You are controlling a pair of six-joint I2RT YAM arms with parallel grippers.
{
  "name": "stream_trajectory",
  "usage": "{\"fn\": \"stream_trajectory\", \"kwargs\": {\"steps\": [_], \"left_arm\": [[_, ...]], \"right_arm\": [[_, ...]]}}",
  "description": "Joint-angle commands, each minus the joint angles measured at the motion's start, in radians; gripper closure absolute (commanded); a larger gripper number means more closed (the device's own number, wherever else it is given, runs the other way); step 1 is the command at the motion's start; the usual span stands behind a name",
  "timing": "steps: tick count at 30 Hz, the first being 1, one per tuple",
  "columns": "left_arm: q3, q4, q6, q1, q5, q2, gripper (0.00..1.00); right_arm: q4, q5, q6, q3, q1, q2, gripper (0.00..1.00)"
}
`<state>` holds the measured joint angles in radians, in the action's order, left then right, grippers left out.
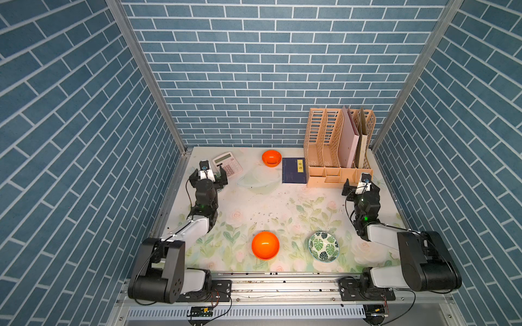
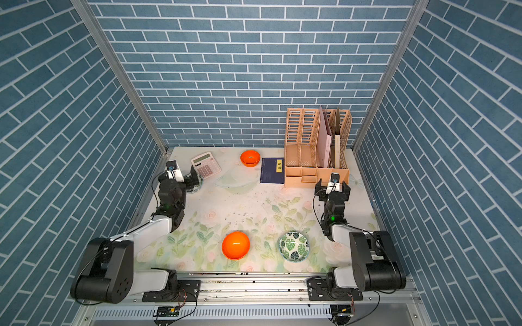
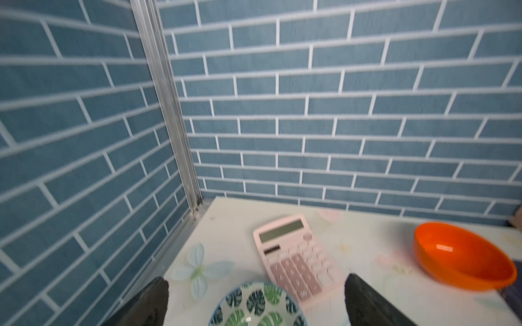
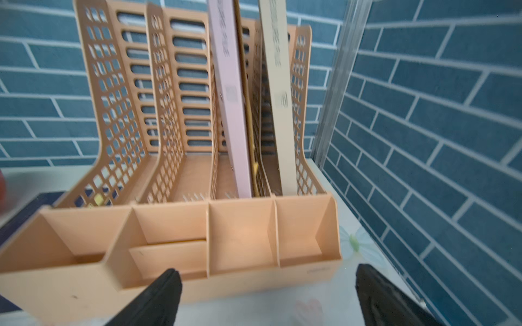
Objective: Stack the bowls
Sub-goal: Pick up the bowl from the center of the board.
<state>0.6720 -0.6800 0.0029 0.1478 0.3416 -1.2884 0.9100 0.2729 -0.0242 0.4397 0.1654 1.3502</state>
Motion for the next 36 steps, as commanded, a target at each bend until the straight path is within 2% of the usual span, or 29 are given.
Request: {"fn": "stream_trajectory", "kwargs": {"steps": [1,2,3,6,9,10,12,16,23,27,31,36], "left_arm": [[0.222,0.334,-0.01,0.023,0.109,0.014,0.0],[0.302,0.388,0.008,0.033,0.086,-0.002,0.0],[0.371,0.424,0.045,0.043,0.014,-0.024,0.0],[0.491,0.466,0.191,0.056,-0.316,-0.104,0.0],[0.454,0.264,0.126,0.056,-0.553,-0.177,0.0],[0.506,0.277,0.084,0.056,-0.592,-0.211,0.0],[0.696,0.441,0.014,0.072,-0.607,-0.354,0.0],[1.019,0.721,-0.098,0.147,-0.471,-0.611,0.03],[1.36,0.996,-0.314,0.225,-0.345,-0.928,0.11],[1.379,1.042,-0.412,0.235,-0.28,-0.997,0.17],[1.321,0.998,-0.457,0.236,-0.269,-1.001,0.2],[1.324,0.989,-0.506,0.237,-0.264,-1.03,0.25]], "right_arm": [[-0.247,0.056,-0.046,0.121,0.096,-0.024,0.0],[-0.285,0.07,-0.063,0.17,0.135,-0.013,0.0],[-0.316,0.09,-0.068,0.217,0.166,0.0,0.0],[-0.401,0.108,-0.034,0.341,0.246,0.048,0.0],[-0.434,0.102,0.013,0.418,0.295,0.088,0.0],[-0.443,0.105,0.022,0.439,0.311,0.099,0.0],[-0.49,0.111,0.033,0.485,0.344,0.122,0.0],[-0.583,0.149,0.044,0.546,0.393,0.151,0.0],[-0.658,0.175,0.08,0.54,0.428,0.144,0.0],[-0.681,0.182,0.091,0.514,0.435,0.117,0.0],[-0.676,0.175,0.101,0.477,0.437,0.093,0.0],[-0.666,0.164,0.111,0.455,0.439,0.088,0.0]]}}
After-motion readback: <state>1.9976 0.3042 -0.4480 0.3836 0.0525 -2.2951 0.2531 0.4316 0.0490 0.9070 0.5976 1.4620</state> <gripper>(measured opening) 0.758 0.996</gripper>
